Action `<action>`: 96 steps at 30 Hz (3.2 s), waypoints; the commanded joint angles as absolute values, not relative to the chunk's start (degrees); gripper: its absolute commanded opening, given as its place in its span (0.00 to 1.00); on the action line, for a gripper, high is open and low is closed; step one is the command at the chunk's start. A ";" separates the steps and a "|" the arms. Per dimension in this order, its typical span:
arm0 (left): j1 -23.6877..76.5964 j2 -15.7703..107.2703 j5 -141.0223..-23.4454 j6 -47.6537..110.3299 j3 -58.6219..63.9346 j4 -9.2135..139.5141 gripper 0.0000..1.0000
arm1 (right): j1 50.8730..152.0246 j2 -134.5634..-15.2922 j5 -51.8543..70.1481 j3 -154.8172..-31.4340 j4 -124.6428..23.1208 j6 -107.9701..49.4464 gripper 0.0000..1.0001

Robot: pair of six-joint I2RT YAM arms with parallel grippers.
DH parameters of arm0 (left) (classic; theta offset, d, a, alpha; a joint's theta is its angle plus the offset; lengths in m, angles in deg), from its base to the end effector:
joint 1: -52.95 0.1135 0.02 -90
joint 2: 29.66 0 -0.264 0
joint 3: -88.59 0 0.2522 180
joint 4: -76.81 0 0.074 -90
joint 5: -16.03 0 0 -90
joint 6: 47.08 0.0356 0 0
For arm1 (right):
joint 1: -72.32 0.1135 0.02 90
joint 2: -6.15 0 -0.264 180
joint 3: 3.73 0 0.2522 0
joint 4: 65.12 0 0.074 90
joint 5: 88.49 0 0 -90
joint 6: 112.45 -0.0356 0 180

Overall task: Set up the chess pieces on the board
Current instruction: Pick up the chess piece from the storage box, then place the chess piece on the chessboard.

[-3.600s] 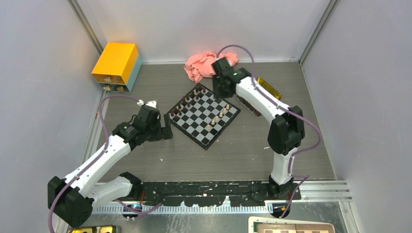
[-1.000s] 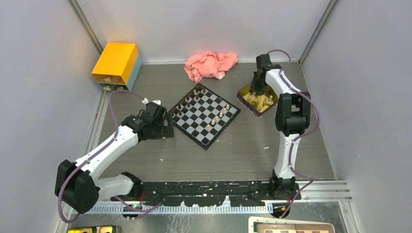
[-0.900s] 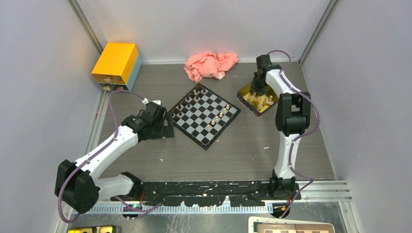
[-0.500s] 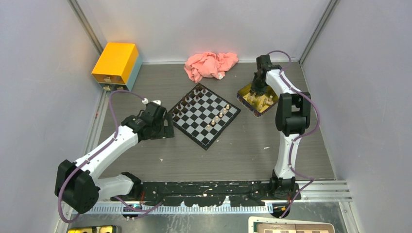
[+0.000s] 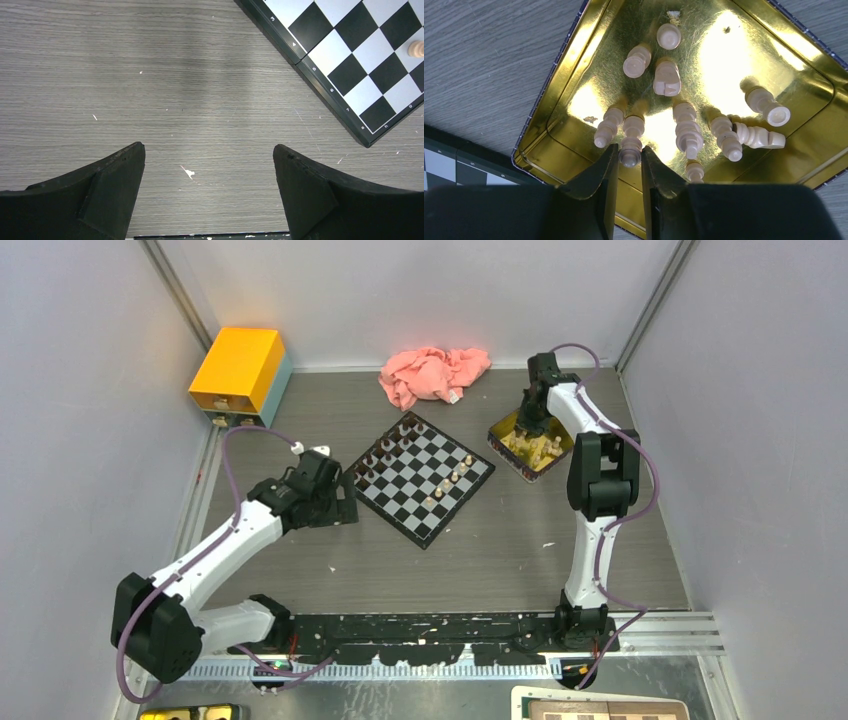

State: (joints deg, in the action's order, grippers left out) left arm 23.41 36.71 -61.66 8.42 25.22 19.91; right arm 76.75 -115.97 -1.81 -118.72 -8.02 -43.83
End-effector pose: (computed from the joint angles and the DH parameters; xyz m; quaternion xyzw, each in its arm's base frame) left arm 0.1957 -0.1022 0.2481 -0.0694 0.9580 -0.0491 0.2738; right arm 0.4570 0.0333 0.2071 0.1500 0.9628 0.0223 0.2236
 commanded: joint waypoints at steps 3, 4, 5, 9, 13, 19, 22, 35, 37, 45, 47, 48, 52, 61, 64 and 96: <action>23.69 33.27 -61.82 8.20 23.63 20.59 1.00 | 76.51 -110.29 -2.01 -121.07 -7.71 -43.55 0.01; 23.69 33.09 -61.84 8.19 23.69 20.51 1.00 | 76.53 -109.99 -1.99 -121.19 -7.61 -43.45 0.01; 23.69 32.87 -61.87 8.20 23.68 20.47 1.00 | 76.49 -109.66 -2.01 -121.23 -7.51 -43.38 0.01; 23.69 31.95 -61.93 8.12 23.91 20.09 1.00 | 76.64 -108.54 -1.92 -121.31 -7.17 -43.19 0.01; 23.69 31.40 -62.06 8.10 24.11 20.08 1.00 | 77.16 -107.10 -2.03 -120.74 -6.75 -42.82 0.01; 23.69 31.16 -62.34 8.09 24.22 20.11 1.00 | 79.98 -102.44 -4.02 -120.52 -5.09 -41.49 0.01; 23.69 30.96 -62.54 8.04 24.65 20.59 1.00 | 82.28 -100.30 -5.03 -120.57 -3.74 -41.15 0.01; 23.69 29.78 -64.00 6.98 27.22 22.95 0.99 | 100.13 -92.15 -9.72 -111.08 0.30 -42.95 0.01; 23.65 29.64 -64.19 6.82 27.55 23.25 0.99 | 102.69 -91.47 -10.13 -108.84 0.26 -44.06 0.00; 23.61 28.59 -64.66 5.98 28.58 23.73 0.99 | 110.11 -91.66 -10.69 -103.39 -1.15 -46.98 0.01; 23.60 28.30 -64.74 5.94 28.72 23.68 0.99 | 110.81 -92.26 -10.66 -102.76 -1.77 -47.34 0.01; 23.60 28.15 -64.74 5.87 28.76 23.62 0.99 | 111.09 -92.55 -10.55 -102.44 -2.17 -47.44 0.01; 23.61 27.67 -64.74 5.61 29.02 23.34 0.99 | 111.25 -93.93 -9.99 -101.38 -3.61 -47.58 0.01; 23.60 26.99 -64.39 5.39 29.06 22.53 0.99 | 111.21 -97.19 -7.54 -100.72 -5.94 -47.67 0.01; 23.60 27.12 -64.39 5.30 29.03 22.52 0.99 | 111.26 -98.01 -7.19 -100.81 -6.26 -47.60 0.01; 23.60 30.96 -64.74 6.18 27.54 23.94 0.99 | 111.20 -101.22 -7.31 -105.27 -4.17 -45.75 0.36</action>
